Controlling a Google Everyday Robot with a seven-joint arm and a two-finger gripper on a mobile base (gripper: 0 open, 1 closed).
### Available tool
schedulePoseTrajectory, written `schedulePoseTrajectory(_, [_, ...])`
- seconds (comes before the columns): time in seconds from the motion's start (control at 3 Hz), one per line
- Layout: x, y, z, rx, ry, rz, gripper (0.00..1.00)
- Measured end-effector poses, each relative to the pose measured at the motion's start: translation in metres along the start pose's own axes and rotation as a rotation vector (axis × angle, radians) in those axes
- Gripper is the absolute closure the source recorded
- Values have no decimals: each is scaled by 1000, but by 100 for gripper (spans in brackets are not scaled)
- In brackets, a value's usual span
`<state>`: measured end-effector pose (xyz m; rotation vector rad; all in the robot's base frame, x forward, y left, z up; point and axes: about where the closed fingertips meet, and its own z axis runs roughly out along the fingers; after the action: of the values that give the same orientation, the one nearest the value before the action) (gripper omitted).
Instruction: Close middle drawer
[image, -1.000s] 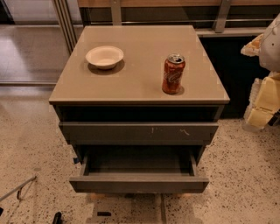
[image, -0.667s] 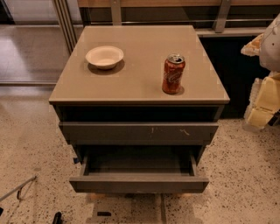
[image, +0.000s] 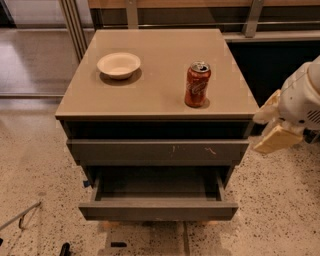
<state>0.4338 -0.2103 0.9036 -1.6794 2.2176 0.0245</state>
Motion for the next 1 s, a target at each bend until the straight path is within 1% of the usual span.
schedulePoseTrajectory(0.33, [16, 29, 93, -96, -67, 34, 73])
schedulePoseTrajectory(0.67, [35, 67, 178, -223, -82, 75, 96])
schedulePoseTrajectory(1.0, [42, 79, 203, -261, -82, 87, 100])
